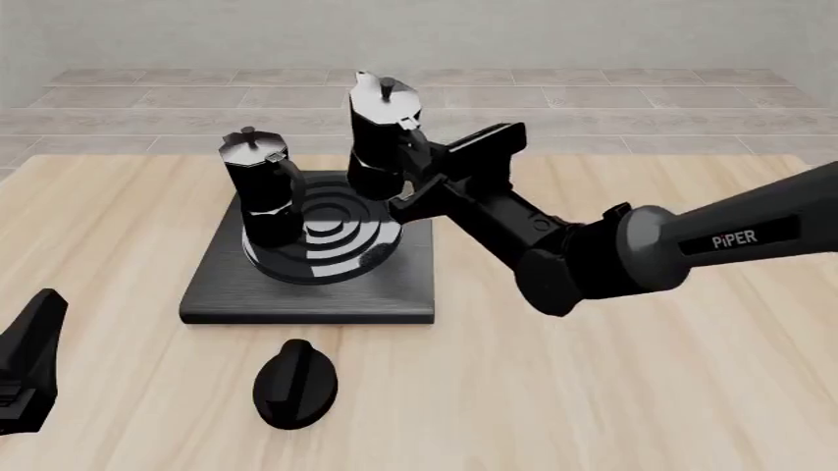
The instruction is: Put both moka pots on the stove.
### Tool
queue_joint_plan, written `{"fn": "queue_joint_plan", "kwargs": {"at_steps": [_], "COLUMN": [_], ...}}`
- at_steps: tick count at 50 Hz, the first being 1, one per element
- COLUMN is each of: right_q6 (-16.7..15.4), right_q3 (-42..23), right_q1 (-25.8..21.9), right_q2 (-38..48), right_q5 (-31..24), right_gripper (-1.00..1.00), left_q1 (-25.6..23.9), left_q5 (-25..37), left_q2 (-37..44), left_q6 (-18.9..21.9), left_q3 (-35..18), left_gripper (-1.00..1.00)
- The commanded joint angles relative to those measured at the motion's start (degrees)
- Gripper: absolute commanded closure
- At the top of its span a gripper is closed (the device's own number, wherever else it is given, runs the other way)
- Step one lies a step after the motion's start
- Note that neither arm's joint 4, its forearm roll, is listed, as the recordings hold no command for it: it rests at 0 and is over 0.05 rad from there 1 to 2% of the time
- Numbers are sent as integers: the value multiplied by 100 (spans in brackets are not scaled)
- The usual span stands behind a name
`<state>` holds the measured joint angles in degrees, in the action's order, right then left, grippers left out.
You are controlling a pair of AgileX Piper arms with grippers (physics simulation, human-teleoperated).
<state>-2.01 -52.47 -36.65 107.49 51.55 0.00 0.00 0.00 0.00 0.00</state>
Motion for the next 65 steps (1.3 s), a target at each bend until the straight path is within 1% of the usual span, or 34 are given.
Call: {"fn": "queue_joint_plan", "kwargs": {"at_steps": [1, 12, 27, 41, 65], "right_q6": [-44, -98, -158, -98, -6], "right_q3": [-329, -502, -576, -691, -692], "right_q1": [-91, -89, -156, -149, -174], "right_q2": [179, 371, 508, 618, 650], "right_q5": [10, -79, -164, -253, -260], "right_gripper": [100, 100, 100, 100, 100], "left_q1": [0, 0, 0, 0, 0], "left_q5": [0, 0, 0, 0, 0], "left_q2": [0, 0, 0, 0, 0], "left_q6": [0, 0, 0, 0, 0], "left_q3": [0, 0, 0, 0, 0], "left_gripper": [-100, -100, -100, -100, -100]}}
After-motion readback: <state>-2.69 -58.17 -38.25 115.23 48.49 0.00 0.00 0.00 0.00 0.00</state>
